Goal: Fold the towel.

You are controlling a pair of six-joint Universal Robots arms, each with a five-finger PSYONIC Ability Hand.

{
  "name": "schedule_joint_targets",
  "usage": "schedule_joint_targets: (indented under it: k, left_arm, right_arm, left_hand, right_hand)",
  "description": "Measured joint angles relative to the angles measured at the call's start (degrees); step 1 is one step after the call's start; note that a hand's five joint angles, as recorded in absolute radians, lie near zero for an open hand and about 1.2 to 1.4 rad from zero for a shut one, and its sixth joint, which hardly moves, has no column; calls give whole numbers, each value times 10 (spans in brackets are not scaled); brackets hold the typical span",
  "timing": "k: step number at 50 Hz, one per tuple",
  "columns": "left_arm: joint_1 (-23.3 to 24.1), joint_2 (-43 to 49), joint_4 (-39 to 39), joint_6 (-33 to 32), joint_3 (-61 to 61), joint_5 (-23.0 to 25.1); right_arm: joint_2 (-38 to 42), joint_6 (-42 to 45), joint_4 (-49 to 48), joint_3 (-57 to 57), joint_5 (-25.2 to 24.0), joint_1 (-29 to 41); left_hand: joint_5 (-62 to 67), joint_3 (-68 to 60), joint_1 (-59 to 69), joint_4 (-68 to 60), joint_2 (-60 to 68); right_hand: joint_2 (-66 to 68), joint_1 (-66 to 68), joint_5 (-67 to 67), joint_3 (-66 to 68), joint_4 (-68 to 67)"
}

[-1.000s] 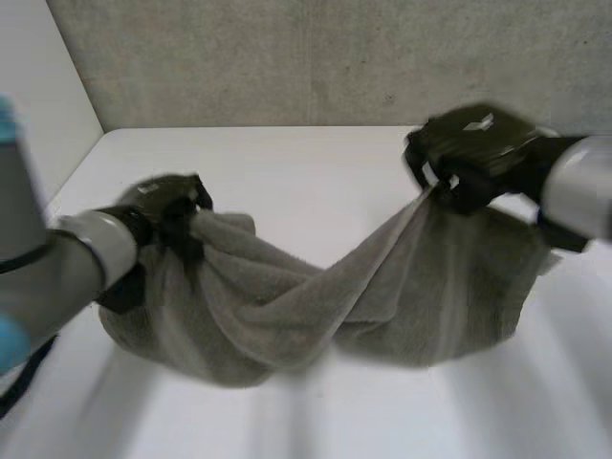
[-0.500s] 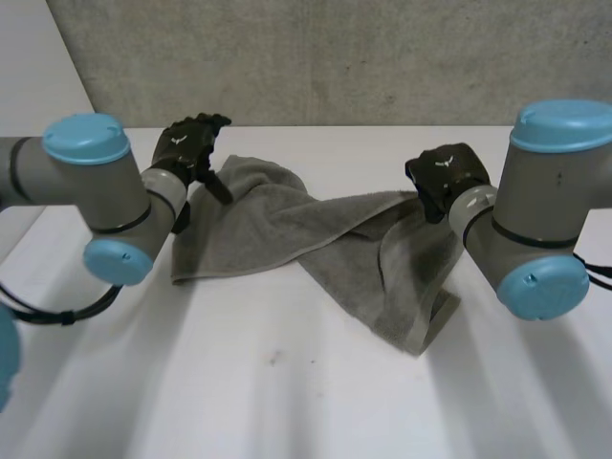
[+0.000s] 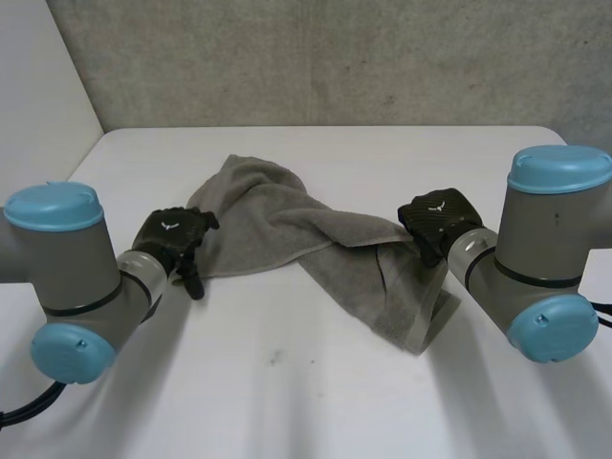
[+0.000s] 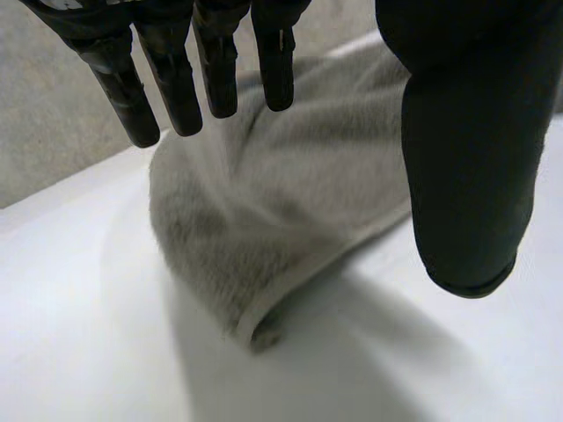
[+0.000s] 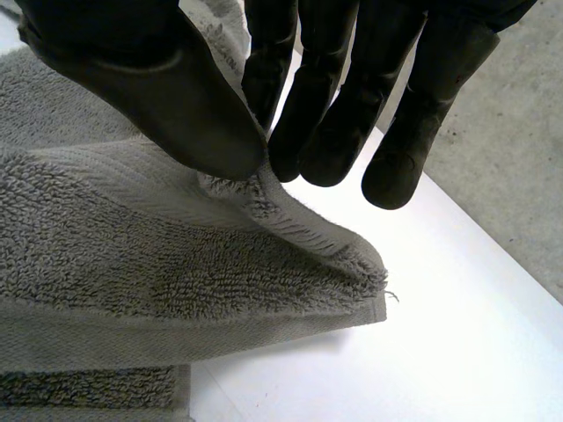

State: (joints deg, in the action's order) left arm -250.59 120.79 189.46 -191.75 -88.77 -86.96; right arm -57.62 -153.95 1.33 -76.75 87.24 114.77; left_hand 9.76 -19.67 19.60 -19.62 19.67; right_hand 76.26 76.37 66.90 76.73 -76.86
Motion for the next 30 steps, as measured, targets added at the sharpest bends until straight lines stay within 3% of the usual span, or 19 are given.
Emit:
schedule_joint_targets:
  k: [16, 30]
  left_arm:
    - [-20, 86, 110, -21, 40, 3]
    - [-21, 139, 112, -56, 94, 3]
  right_arm:
    - [6, 1, -3, -2, 0, -1]
    - [5, 10, -3, -2, 2, -3]
  left_hand:
    - [138, -142, 143, -140, 142]
    - [248, -253, 253, -254, 253]
  right_hand:
    - [0, 0, 0, 0, 0]
    - [0, 0, 0, 0, 0]
